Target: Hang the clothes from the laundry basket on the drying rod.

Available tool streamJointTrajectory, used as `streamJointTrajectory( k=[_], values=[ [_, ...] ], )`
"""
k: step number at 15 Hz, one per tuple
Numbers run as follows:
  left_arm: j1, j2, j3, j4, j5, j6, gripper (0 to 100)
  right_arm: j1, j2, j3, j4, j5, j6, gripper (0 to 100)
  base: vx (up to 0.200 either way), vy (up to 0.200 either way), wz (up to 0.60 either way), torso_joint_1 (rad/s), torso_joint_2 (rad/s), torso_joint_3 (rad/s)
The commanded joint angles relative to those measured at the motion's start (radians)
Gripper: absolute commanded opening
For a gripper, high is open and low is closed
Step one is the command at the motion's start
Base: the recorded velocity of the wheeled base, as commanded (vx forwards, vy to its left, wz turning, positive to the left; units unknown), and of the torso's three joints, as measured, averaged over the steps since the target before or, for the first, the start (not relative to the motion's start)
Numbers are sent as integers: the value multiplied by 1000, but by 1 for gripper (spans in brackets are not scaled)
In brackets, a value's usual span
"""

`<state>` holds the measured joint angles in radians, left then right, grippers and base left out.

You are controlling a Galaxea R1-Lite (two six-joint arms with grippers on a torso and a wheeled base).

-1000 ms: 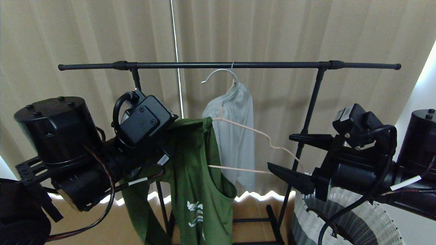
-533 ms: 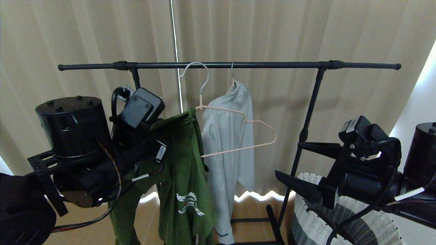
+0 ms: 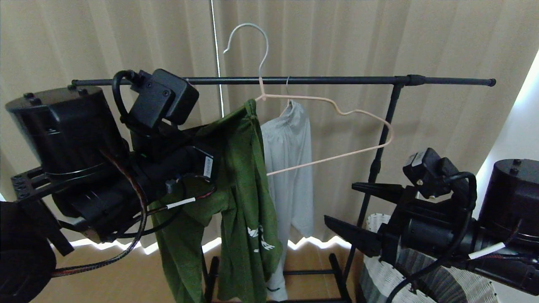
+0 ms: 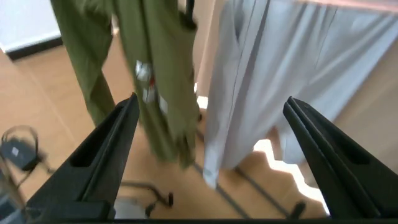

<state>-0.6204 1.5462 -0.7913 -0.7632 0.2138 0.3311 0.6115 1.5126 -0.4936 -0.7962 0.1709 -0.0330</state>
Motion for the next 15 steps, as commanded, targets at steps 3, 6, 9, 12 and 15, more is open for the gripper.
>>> streamJointTrajectory(
  k=[3,6,9,12,15],
  values=[
    [-4,-24,-28,-5,-19,65,0,4,163,-6,-186,-90,7,100,0,0,0,0,0,0],
    [-21,-37,-36,-7,-79,69,0,16,244,-13,-330,-94,18,100,0,0,0,0,0,0],
    [-53,-35,-37,-39,-79,65,0,71,285,-40,-399,-97,58,100,0,0,0,0,0,0],
    [-61,-37,-32,-47,-79,65,0,116,301,-72,-399,-96,61,100,0,0,0,0,0,0],
    [-61,-38,-37,-48,-77,65,0,151,314,-62,-397,-106,61,100,0,0,0,0,0,0]
  ],
)
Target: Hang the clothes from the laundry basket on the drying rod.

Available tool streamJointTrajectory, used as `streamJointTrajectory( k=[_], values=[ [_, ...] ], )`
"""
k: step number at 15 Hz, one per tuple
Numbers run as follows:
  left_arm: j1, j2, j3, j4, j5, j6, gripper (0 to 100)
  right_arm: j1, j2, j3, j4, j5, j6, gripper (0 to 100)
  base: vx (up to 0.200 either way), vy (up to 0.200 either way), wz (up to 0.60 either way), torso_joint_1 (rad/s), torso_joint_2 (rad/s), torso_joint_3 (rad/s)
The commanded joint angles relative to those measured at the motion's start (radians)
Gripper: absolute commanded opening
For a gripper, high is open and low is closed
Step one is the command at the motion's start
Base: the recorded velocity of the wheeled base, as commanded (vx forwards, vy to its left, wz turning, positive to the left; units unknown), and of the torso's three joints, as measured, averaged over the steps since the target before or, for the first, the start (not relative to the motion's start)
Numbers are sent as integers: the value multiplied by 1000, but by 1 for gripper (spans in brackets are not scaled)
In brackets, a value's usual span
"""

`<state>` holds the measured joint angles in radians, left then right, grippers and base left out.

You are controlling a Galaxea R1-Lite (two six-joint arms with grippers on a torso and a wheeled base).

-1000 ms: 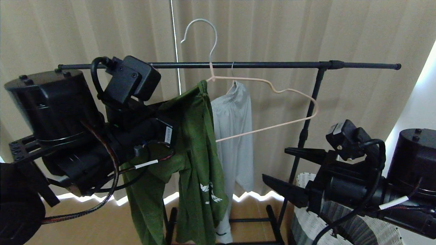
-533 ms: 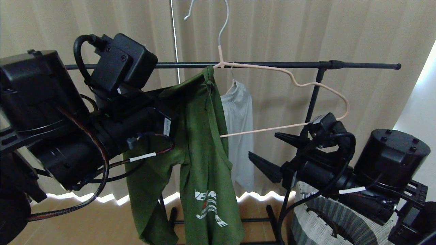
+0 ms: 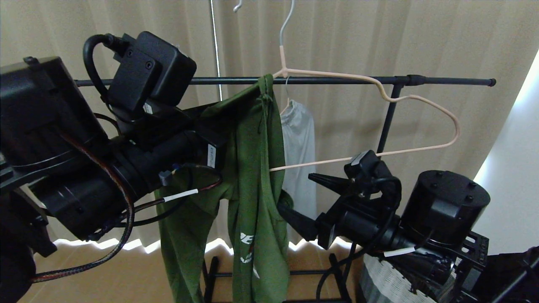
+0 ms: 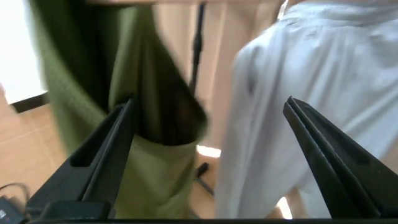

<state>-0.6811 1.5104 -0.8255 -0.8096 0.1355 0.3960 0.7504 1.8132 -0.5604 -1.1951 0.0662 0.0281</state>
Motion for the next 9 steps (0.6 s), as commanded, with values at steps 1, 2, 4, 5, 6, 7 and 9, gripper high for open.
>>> streamJointTrajectory(
  k=[1,2,4,5,6,7,9],
  values=[
    [0,-12,-3,-2,1,0,0,12,20,20,3,-25,-2,100,0,0,0,0,0,0],
    [0,-21,-3,0,-1,0,0,12,37,36,2,-46,-2,100,0,0,0,0,0,0],
    [2,-29,-1,0,1,0,0,10,43,68,0,-83,-4,100,0,0,0,0,0,0],
    [6,-33,-1,0,1,0,0,6,37,86,0,-98,-7,100,0,0,0,0,0,0],
    [8,-35,0,0,1,1,0,-10,26,103,0,-112,-8,100,0,0,0,0,0,0],
    [17,-41,0,0,1,3,0,-36,11,125,2,-123,-11,100,0,0,0,0,0,0],
    [26,-50,6,0,1,4,0,-88,-32,175,5,-124,-11,100,0,0,0,0,0,0]
  ],
)
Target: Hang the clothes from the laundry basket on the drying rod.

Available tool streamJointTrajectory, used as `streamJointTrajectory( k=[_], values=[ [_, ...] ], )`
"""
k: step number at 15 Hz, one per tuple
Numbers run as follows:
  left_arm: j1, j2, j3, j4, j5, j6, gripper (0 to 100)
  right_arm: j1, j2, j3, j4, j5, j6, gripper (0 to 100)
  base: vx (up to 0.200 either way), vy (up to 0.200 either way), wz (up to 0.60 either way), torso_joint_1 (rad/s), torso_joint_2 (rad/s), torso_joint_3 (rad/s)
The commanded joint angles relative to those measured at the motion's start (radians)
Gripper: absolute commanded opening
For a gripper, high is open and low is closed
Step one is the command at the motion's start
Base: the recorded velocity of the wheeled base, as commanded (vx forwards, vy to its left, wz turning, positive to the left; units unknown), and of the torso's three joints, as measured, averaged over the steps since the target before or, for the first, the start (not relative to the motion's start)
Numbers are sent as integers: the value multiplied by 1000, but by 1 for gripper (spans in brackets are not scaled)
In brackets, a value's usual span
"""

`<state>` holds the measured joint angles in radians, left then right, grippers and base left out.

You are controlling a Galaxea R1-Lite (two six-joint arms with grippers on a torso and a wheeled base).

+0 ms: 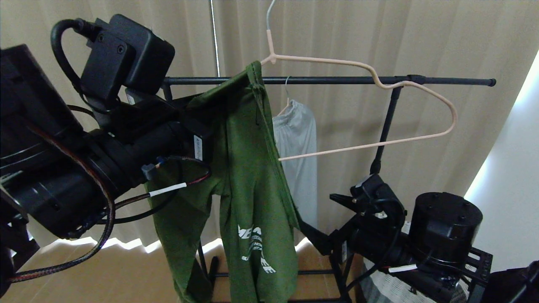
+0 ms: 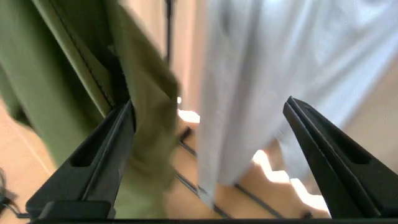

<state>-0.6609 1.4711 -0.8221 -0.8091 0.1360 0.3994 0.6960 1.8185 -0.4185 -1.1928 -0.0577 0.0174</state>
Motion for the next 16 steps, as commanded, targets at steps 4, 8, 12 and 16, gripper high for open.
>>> streamJointTrajectory(
  k=[4,8,12,16],
  values=[
    [30,-35,41,4,5,16,0,-234,-122,69,12,1,-13,100,0,0,0,0,0,0],
    [98,-58,143,4,5,144,0,-381,-196,6,102,4,-14,100,0,0,0,0,0,0],
    [132,-57,199,5,8,177,0,-408,-248,-103,200,6,-14,100,0,0,0,0,0,0],
    [178,-49,230,5,10,210,0,-403,-292,-134,236,9,-14,100,0,0,0,0,0,0]
  ],
)
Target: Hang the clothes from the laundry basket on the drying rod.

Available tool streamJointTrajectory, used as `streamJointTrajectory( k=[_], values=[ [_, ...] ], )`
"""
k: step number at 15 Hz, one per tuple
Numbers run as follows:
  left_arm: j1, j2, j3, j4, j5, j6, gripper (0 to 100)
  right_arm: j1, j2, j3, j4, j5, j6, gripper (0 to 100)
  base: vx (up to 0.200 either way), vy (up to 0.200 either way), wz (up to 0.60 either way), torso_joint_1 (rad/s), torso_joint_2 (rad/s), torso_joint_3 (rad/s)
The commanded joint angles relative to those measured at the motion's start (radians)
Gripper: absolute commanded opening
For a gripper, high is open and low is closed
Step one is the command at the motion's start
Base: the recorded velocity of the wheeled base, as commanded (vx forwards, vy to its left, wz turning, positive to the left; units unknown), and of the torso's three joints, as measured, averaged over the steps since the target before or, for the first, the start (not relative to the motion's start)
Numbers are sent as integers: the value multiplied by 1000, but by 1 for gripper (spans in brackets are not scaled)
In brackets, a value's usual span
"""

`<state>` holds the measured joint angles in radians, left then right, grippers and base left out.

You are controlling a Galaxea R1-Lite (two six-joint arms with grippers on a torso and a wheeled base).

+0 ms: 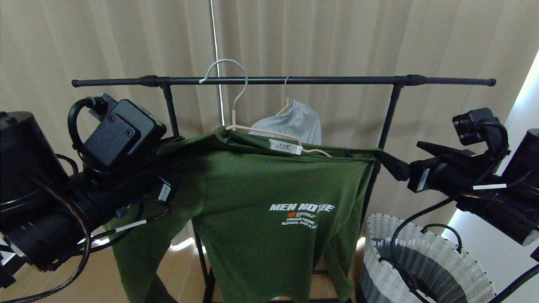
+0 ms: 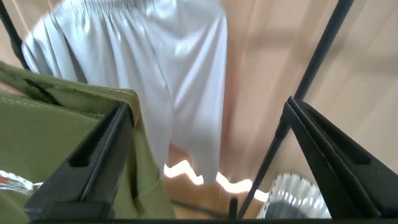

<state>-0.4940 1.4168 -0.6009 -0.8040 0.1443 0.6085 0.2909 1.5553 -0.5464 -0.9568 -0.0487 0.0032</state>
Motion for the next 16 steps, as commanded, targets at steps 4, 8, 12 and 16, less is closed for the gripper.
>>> streamJointTrajectory(
  k=[4,8,12,16],
  values=[
    [6,40,0,-6,81,-6,0,116,-126,25,99,10,3,100,0,0,0,0,0,0],
    [-52,62,-23,-6,144,-127,0,260,-179,37,147,66,0,100,0,0,0,0,0,0],
    [-115,60,-23,-7,138,-158,0,294,-95,-41,136,64,-54,100,0,0,0,0,0,0],
    [-170,60,-23,-7,136,-156,0,294,11,-142,133,59,-164,100,0,0,0,0,0,0]
  ],
)
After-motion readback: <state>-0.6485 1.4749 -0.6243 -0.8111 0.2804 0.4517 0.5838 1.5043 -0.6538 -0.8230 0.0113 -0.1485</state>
